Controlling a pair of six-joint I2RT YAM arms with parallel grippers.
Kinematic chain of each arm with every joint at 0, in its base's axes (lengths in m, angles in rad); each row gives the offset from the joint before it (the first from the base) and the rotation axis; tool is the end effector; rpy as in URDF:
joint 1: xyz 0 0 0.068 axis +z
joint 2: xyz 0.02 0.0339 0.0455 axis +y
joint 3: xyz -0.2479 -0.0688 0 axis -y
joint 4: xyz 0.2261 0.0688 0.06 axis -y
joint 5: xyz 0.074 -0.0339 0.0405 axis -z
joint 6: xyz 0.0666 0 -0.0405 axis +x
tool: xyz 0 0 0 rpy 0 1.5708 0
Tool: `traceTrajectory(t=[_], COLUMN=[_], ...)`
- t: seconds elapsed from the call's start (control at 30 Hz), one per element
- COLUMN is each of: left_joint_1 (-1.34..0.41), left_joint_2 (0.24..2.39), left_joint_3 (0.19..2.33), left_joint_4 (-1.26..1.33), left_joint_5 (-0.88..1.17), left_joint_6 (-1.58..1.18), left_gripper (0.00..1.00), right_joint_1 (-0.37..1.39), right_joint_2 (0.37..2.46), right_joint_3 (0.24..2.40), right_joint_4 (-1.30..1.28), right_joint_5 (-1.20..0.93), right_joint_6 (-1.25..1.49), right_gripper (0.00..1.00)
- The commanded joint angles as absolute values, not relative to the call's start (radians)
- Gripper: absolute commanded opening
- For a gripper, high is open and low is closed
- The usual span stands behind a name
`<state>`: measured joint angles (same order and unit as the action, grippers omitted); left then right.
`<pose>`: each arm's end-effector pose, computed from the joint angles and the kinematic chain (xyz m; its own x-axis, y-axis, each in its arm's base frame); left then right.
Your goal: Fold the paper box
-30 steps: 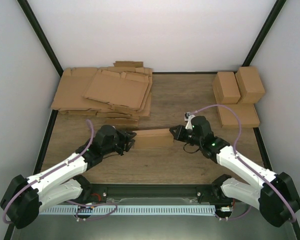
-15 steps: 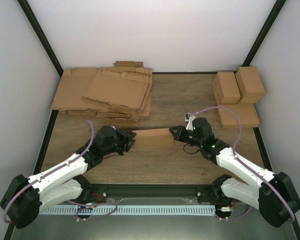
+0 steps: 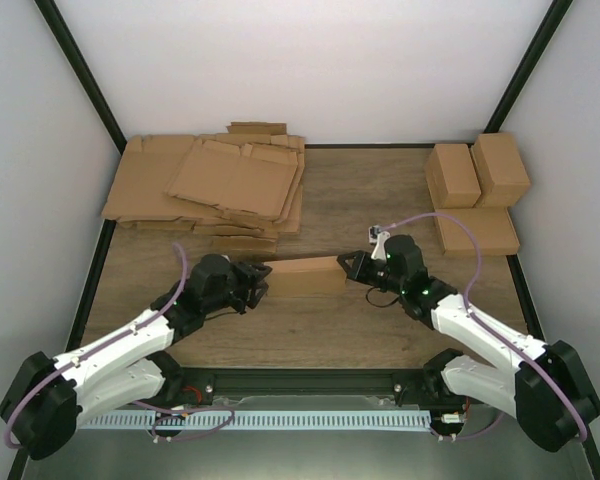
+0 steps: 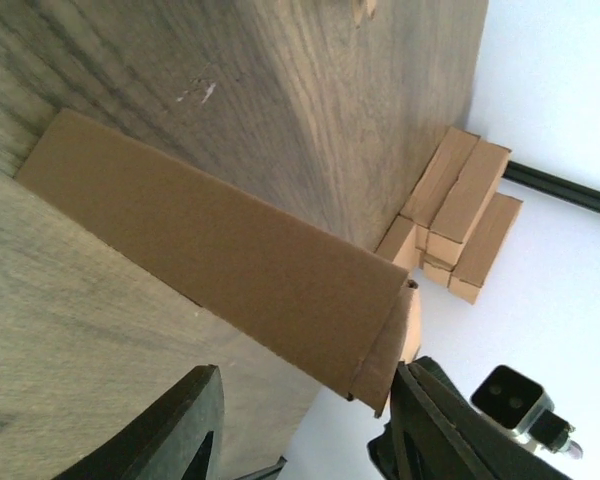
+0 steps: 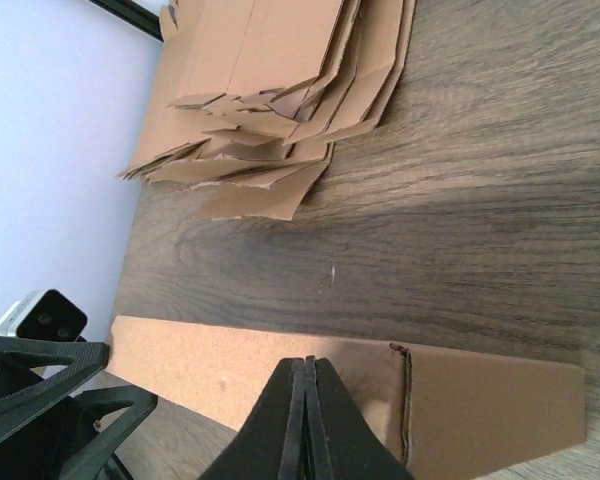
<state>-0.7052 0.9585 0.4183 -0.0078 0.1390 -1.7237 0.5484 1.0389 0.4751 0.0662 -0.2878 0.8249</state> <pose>0.1629 -0.1508 0.1786 -0.6630 -0.7210 0.2013 -0.5036 0.2306 -0.8326 0.1937 0.1405 0.1912 -0.7999 0.3366 -0.4968 -0.1845 0.6498 0.7374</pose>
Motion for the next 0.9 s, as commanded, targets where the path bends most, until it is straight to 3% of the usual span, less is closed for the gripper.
traceTrajectory(t=[0.0,0.13,0.27,0.4,0.57,0.73,0.87], left_joint_1=[-0.704,-0.703,-0.703,-0.685,-0.584,-0.503,-0.484], left_joint_2=[0.954,0.942,0.933,0.933,1.022,1.180,1.216], left_joint_3=[0.444,0.550,0.679,0.712,0.732,0.805,0.825], left_joint_4=[-0.257,-0.345,-0.472,-0.434,-0.298,-0.149,-0.126], left_joint_5=[0.093,0.082,0.035,0.067,0.299,0.635,0.682], left_joint_6=[-1.693,-1.596,-1.489,-1.387,-1.235,-0.999,-0.929], left_gripper=[0.53,0.61,0.61,0.46,0.05,0.04,0.04], right_joint_1=[0.554,0.554,0.554,0.554,0.554,0.554,0.554], right_joint_2=[1.085,1.091,1.091,1.094,1.089,1.090,1.095], right_joint_3=[0.463,0.470,0.477,0.489,0.495,0.497,0.499], right_joint_4=[-0.152,-0.152,-0.157,-0.167,-0.176,-0.176,-0.175], right_joint_5=[-0.286,-0.290,-0.291,-0.289,-0.290,-0.290,-0.295], right_joint_6=[0.797,0.791,0.786,0.772,0.766,0.763,0.759], right_gripper=[0.01,0.01,0.01,0.01,0.01,0.01,0.01])
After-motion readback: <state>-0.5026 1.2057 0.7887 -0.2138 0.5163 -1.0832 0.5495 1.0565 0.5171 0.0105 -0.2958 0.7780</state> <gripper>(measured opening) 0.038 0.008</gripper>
